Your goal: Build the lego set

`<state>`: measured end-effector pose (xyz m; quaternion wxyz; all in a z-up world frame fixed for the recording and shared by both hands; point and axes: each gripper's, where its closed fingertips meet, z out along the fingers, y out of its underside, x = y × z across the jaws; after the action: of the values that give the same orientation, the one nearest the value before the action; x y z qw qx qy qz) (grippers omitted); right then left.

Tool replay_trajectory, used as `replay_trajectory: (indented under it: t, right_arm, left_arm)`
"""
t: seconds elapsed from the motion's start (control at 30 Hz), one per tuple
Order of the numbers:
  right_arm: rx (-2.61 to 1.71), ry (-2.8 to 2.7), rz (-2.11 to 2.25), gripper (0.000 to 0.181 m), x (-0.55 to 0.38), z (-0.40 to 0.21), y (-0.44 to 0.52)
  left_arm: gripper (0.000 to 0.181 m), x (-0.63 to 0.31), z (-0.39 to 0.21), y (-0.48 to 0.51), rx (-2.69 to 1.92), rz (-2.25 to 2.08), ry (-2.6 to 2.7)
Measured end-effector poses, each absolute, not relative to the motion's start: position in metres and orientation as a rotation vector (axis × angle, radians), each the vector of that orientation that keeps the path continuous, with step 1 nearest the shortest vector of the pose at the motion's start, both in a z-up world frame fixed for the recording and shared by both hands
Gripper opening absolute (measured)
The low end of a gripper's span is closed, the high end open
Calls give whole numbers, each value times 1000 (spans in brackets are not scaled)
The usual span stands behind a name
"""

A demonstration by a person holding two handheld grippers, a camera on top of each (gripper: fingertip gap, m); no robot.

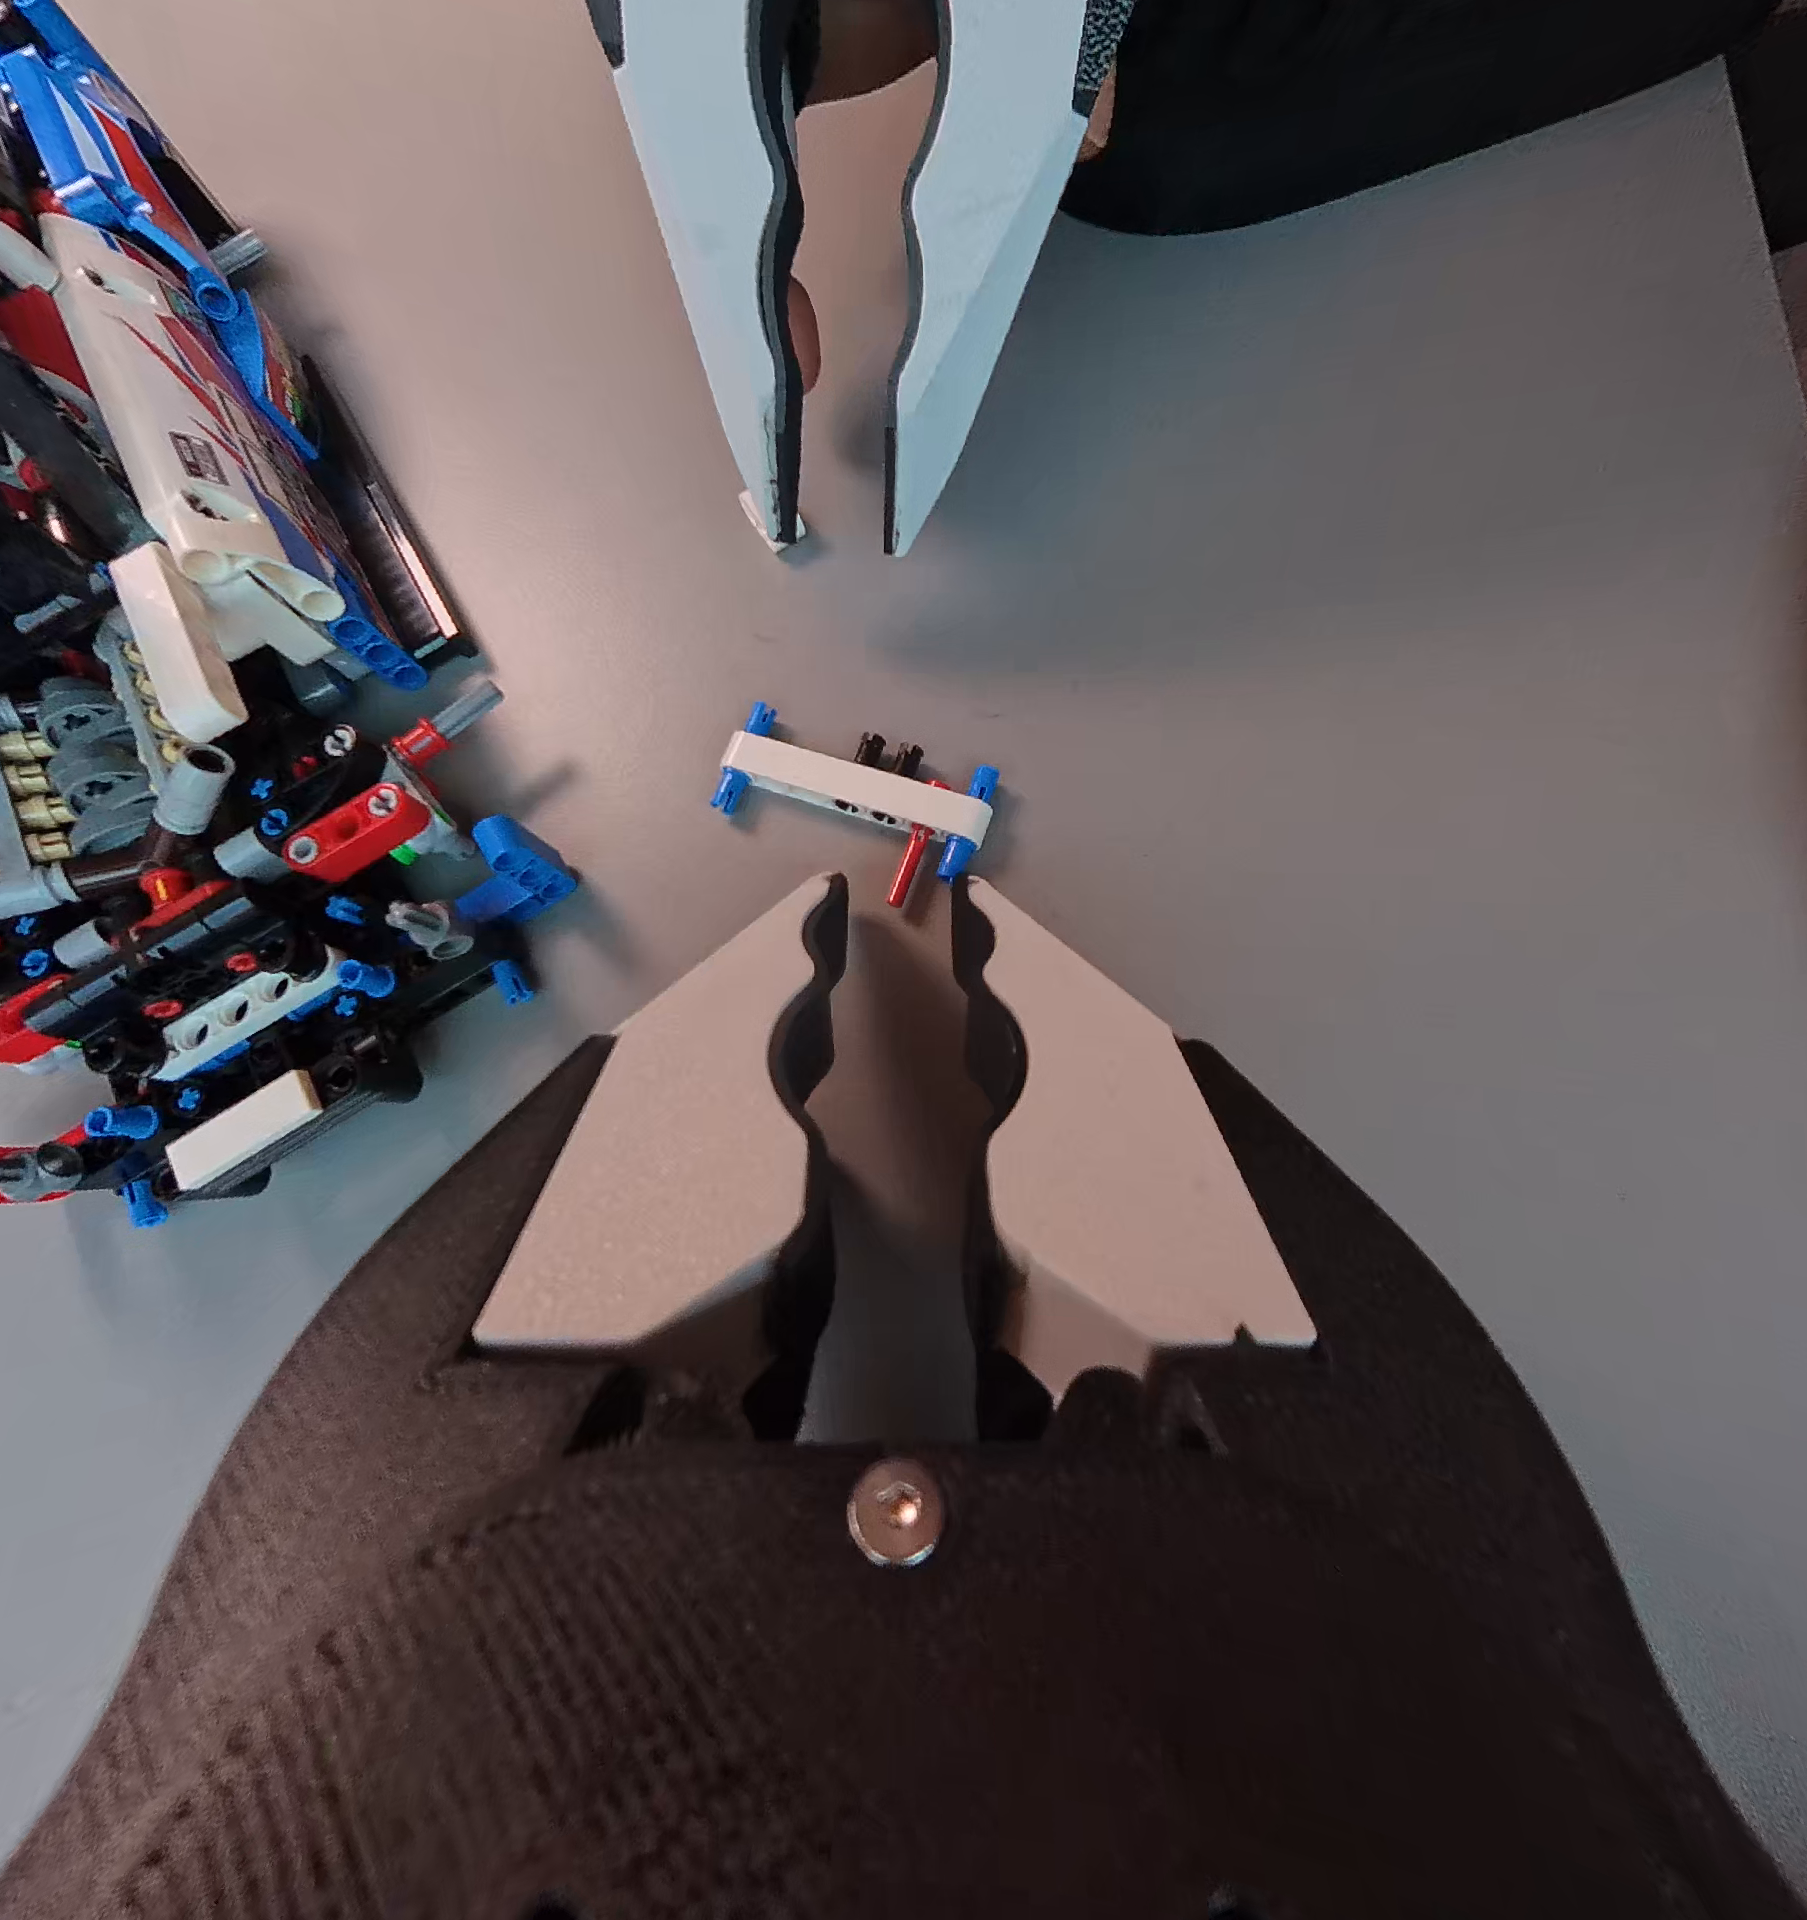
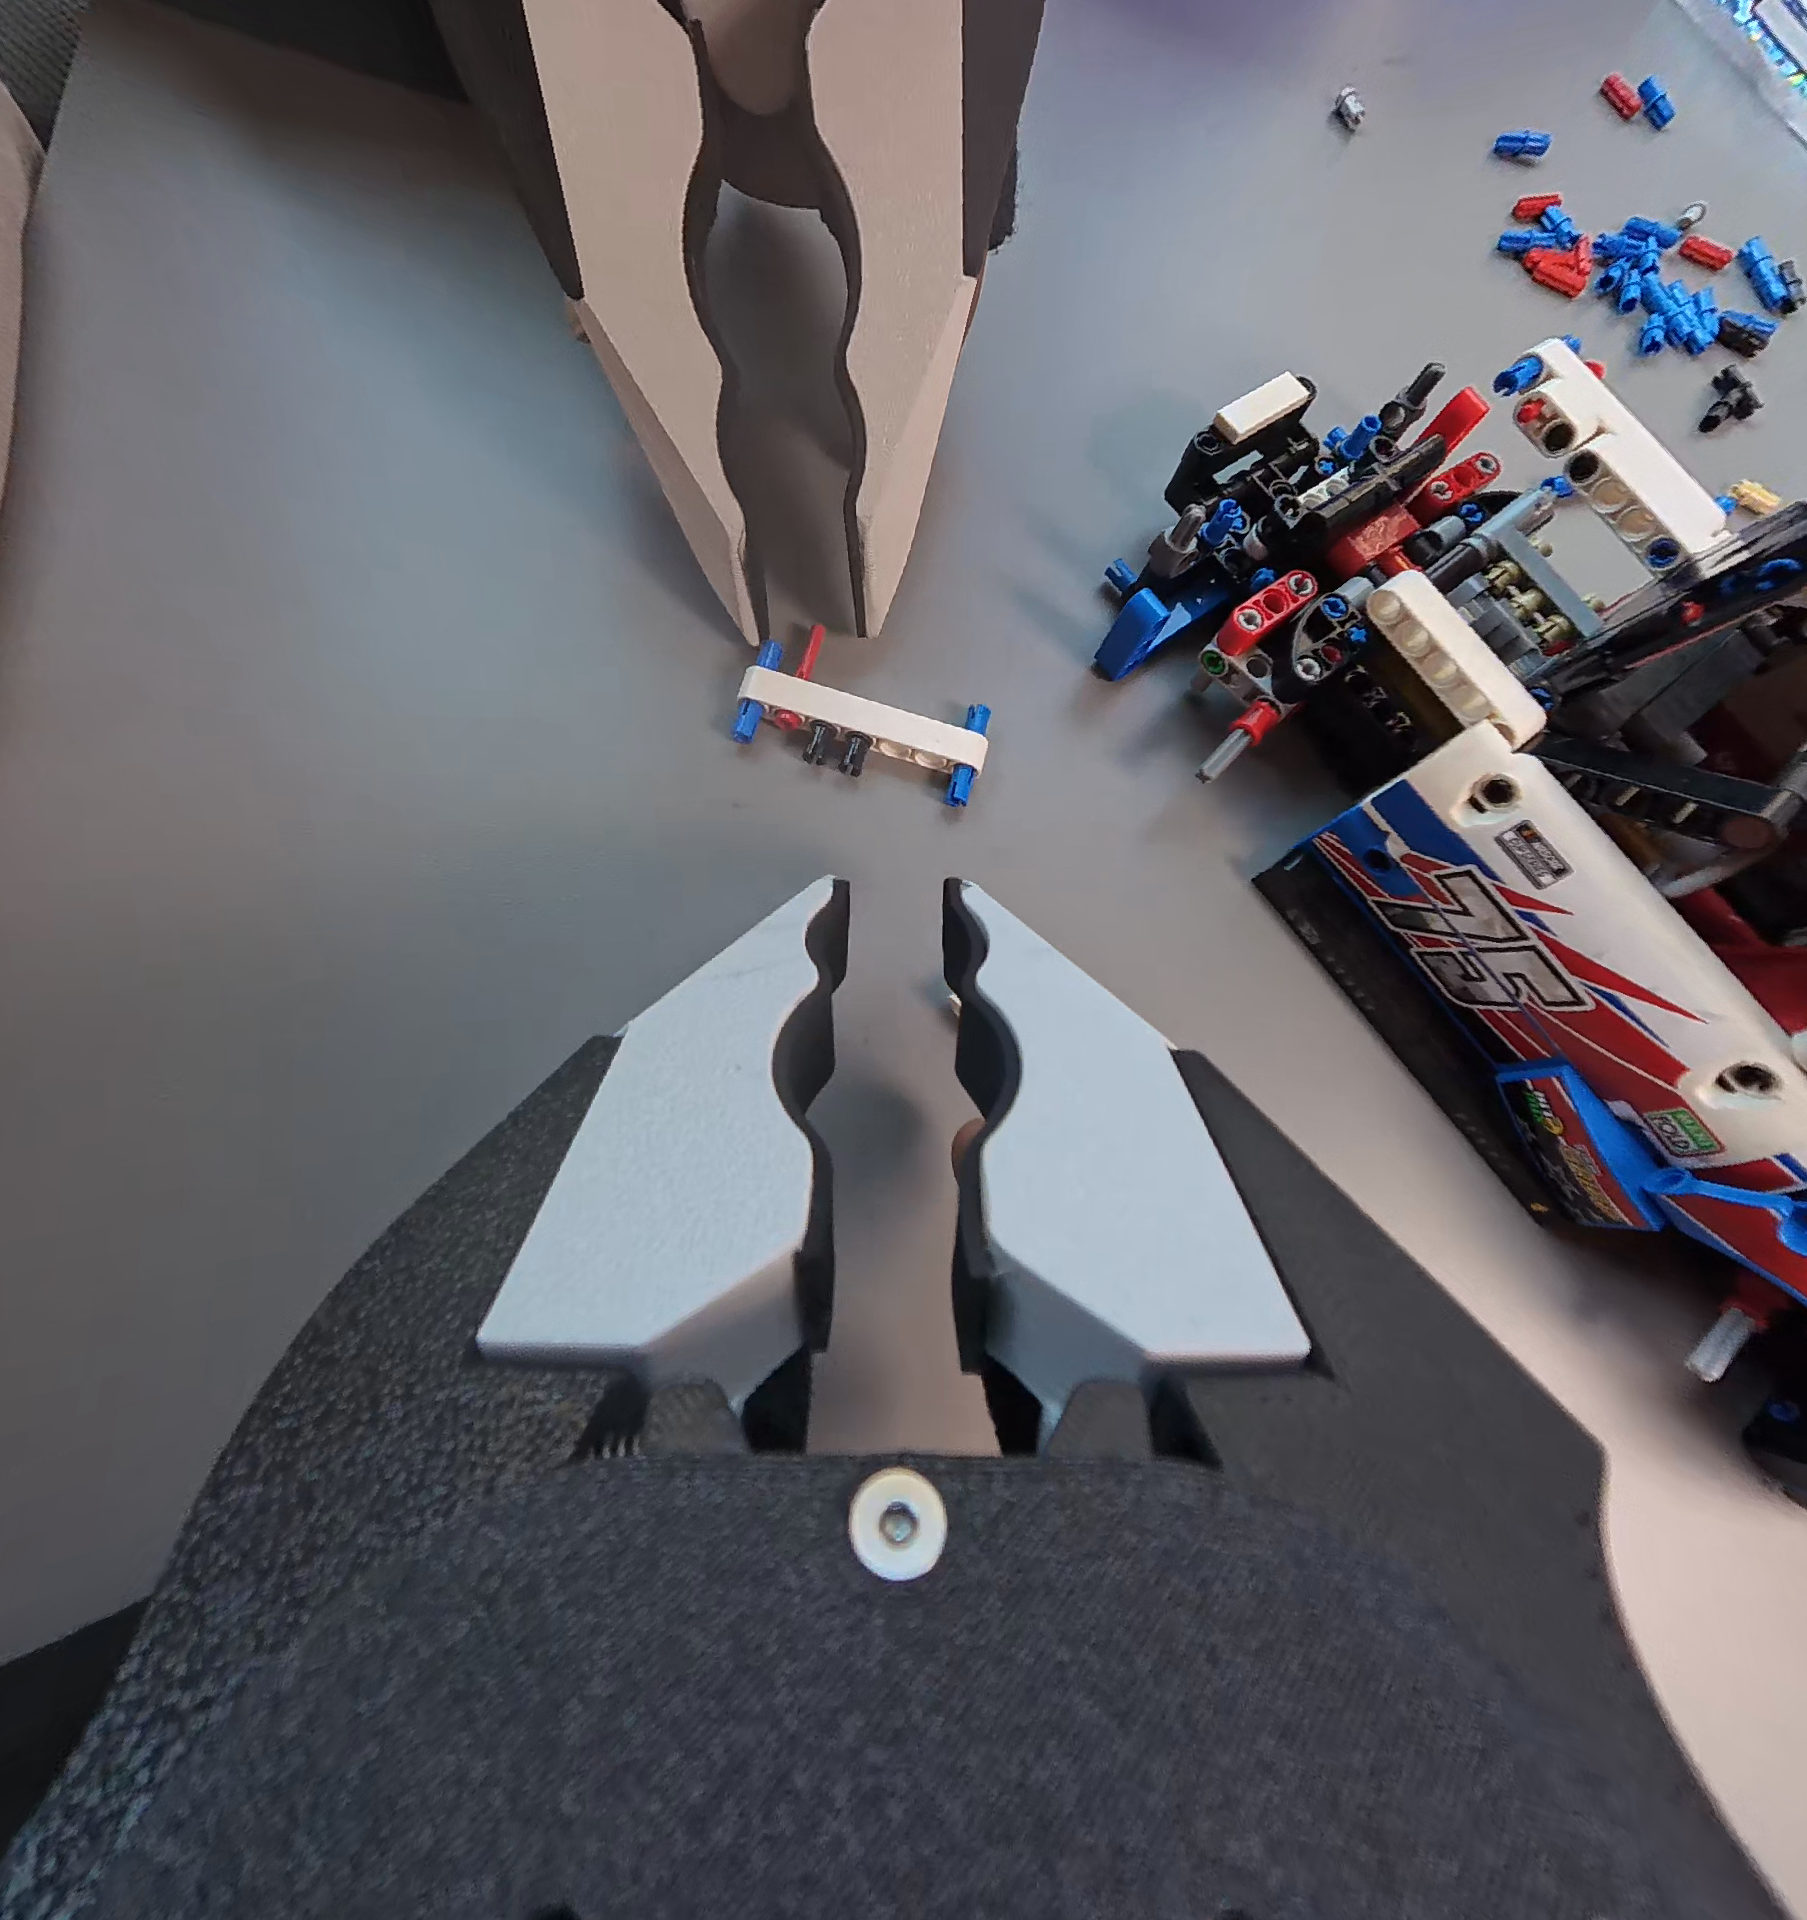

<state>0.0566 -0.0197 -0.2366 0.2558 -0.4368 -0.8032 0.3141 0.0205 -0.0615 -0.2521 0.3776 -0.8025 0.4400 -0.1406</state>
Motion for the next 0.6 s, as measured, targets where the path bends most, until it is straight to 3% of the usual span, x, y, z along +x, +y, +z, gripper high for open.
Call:
replay_trajectory:
  t: [0.6]
  right_arm:
    - [-1191, -2166, 875, 16, 56, -238, -22]
  left_arm:
    - [13, 23, -252, -61, -2043, -350, 1132]
